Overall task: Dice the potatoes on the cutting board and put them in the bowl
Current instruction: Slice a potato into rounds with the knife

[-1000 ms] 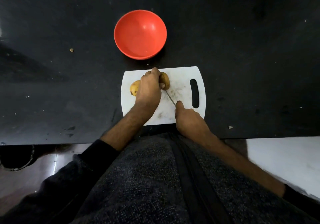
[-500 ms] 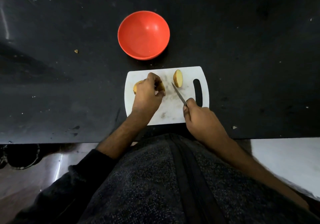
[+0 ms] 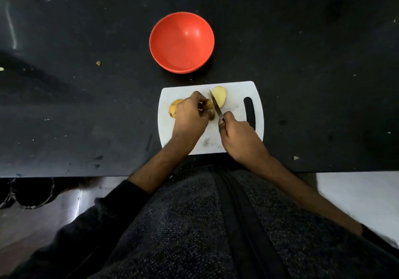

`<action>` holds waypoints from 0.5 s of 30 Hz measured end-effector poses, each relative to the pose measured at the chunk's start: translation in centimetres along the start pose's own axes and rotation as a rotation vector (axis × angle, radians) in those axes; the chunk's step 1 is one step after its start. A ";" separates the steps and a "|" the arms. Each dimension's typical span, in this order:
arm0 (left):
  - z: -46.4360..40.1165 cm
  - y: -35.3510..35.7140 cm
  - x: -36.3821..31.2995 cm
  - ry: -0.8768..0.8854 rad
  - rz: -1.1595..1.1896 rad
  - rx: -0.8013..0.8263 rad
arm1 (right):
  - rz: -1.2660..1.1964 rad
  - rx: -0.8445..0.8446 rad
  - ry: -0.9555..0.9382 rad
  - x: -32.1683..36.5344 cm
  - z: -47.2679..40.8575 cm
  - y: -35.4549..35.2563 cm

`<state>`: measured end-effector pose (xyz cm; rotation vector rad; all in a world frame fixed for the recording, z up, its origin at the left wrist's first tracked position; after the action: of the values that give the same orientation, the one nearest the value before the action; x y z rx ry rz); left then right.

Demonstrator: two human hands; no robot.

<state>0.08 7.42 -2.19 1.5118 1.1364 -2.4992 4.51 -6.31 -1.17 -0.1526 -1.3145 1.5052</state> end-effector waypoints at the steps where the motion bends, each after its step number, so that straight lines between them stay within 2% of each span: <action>1: 0.1 -0.2 -0.1 -0.027 0.041 -0.001 | -0.001 0.001 -0.005 0.1 -0.1 0.0; 9: 0.6 -0.1 0.0 -0.108 0.144 0.020 | 0.066 -0.007 -0.035 0.2 -0.3 -0.1; 15: 0.4 0.0 -0.3 -0.074 0.022 0.023 | 0.098 -0.019 -0.048 -0.2 -0.2 -0.4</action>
<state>-0.07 7.07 -1.90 1.4159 1.0784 -2.5397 4.98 -6.38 -1.02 -0.1964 -1.3766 1.5874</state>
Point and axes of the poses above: each hand's wrist, its own z-axis away from the middle knuckle, its own y-axis out of the palm, x = y × z, the point moved 5 cm from there along -z, towards the middle knuckle, and after that the axes turned 2 degrees about y, right-handed, at the moved point
